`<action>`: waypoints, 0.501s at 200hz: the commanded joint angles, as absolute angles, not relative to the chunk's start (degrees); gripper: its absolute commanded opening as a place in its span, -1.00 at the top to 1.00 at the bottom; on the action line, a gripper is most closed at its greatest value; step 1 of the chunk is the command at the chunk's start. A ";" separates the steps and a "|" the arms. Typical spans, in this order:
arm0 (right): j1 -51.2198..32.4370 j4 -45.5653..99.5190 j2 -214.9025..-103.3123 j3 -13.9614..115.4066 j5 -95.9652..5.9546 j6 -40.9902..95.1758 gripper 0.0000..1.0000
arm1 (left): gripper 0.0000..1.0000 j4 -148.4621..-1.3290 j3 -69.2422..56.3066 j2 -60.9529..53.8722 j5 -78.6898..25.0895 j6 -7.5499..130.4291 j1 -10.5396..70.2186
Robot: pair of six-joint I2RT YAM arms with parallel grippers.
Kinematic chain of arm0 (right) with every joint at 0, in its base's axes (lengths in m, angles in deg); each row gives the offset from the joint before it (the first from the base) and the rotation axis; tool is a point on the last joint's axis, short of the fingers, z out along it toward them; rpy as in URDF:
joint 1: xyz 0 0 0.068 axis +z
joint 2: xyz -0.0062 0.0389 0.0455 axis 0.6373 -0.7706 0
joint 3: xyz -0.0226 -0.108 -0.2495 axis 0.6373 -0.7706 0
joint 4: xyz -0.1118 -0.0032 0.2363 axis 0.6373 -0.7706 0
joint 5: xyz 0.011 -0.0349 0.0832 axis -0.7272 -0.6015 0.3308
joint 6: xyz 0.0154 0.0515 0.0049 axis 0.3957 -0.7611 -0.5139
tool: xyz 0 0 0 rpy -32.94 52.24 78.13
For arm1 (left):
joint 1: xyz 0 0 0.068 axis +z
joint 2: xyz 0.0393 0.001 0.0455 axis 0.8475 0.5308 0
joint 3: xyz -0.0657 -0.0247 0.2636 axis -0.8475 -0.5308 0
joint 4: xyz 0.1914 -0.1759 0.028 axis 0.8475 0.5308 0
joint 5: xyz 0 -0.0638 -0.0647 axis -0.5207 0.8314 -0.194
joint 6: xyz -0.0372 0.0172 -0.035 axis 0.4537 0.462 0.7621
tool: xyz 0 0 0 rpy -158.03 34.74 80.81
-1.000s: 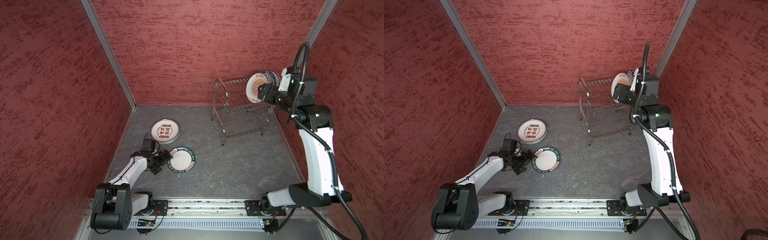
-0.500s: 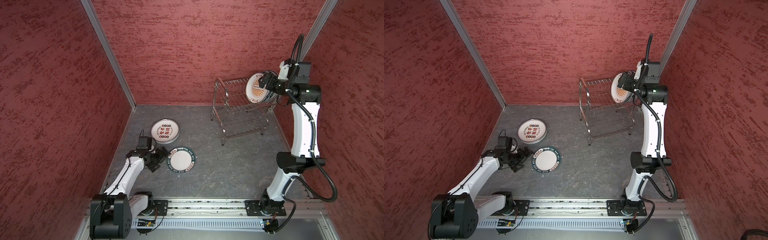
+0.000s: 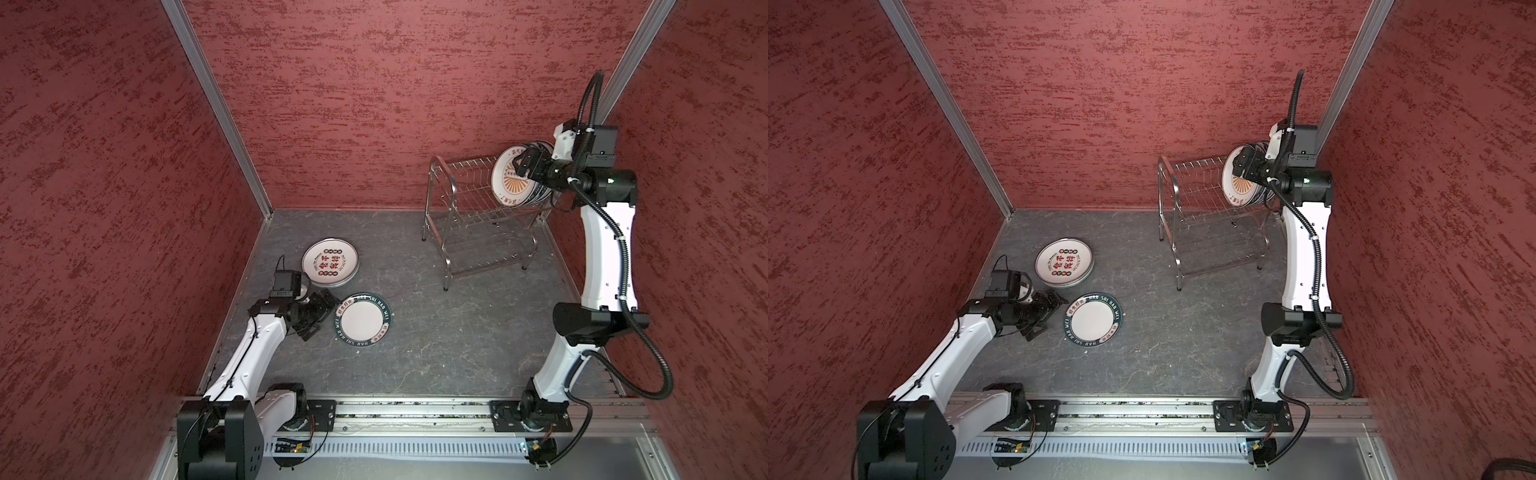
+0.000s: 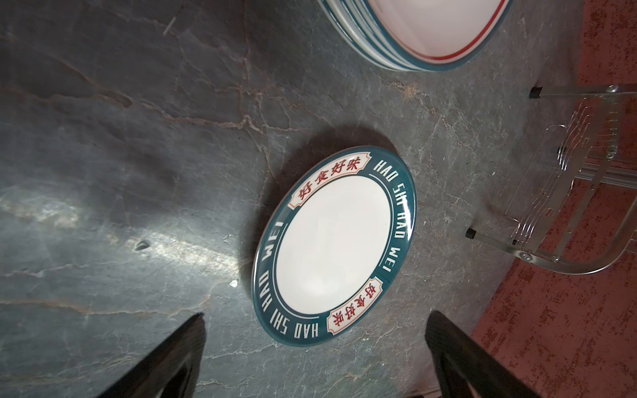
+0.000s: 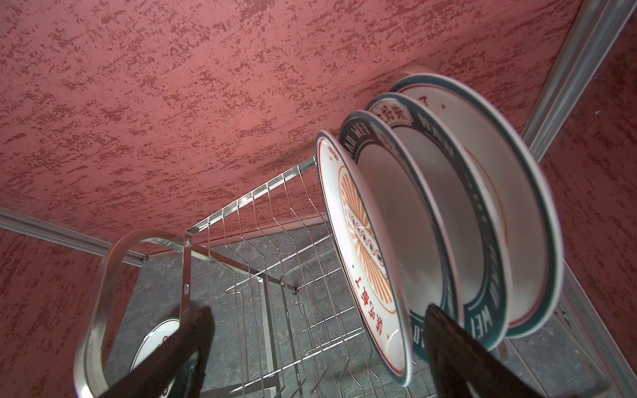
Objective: Unload the plates from the dish rack
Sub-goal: Pick up the plate from the dish rack.
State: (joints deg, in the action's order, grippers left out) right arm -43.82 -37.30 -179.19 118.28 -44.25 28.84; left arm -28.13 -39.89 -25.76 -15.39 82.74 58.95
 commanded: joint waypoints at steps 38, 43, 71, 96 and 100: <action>-44.38 -32.97 -179.86 113.76 -43.82 30.15 -0.78 | -0.99 -27.89 -38.11 -28.53 -13.66 81.99 59.30; -44.39 -32.72 -179.91 113.41 -43.75 30.23 -0.75 | -0.99 -27.90 -38.13 -28.73 -13.49 82.03 59.31; -44.34 -31.89 -180.08 111.14 -43.87 31.40 -0.55 | -0.99 -28.65 -38.06 -29.68 -12.44 82.32 59.17; -44.34 -33.59 -180.12 110.94 -45.15 32.62 -0.34 | -0.99 -29.32 -38.00 -30.72 -12.60 83.57 59.17; -44.37 -33.65 -179.99 110.63 -45.48 32.84 -0.31 | -0.99 -29.28 -37.84 -30.64 -12.58 83.59 59.17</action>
